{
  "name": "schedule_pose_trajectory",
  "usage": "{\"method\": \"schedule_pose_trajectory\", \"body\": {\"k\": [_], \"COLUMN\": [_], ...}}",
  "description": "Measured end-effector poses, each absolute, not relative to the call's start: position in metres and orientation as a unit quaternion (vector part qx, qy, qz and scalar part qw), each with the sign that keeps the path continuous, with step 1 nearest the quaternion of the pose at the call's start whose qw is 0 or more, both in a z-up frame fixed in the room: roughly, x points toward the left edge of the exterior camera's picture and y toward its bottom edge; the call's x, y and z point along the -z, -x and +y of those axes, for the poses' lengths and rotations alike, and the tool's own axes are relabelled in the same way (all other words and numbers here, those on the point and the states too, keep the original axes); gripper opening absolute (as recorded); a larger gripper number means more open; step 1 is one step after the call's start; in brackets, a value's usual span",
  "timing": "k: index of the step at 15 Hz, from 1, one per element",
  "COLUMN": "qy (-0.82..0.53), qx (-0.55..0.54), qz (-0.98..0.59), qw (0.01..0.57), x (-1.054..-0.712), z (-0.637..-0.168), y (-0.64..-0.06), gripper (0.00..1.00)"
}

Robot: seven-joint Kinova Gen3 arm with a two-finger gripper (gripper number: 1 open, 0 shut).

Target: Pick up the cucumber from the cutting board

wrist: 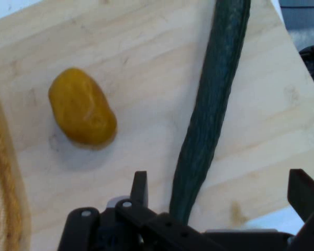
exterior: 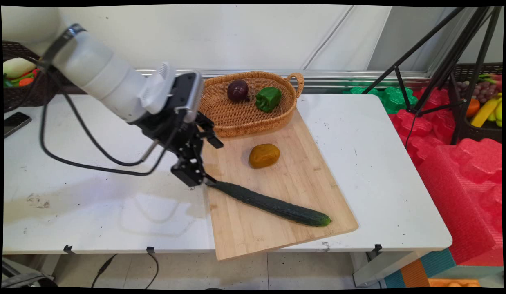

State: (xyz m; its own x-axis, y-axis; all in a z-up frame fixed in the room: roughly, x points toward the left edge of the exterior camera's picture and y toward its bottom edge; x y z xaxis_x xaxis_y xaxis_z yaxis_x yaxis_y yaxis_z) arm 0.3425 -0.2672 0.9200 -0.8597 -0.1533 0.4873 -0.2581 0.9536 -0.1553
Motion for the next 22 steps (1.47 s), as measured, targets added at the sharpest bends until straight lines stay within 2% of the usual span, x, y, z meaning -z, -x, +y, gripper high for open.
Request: {"method": "schedule_pose_trajectory", "body": {"k": [8, 17, 22], "qy": [-0.096, -0.09, -0.088], "qx": [-0.097, -0.069, -0.065], "qz": [-0.963, -0.972, -0.974], "qw": [0.23, 0.204, 0.199], "x": [-0.895, -0.831, -0.811], "z": [-0.289, -0.31, -0.315], "y": [-0.293, -0.235, -0.219], "gripper": [1.0, 1.0, 1.0]}}
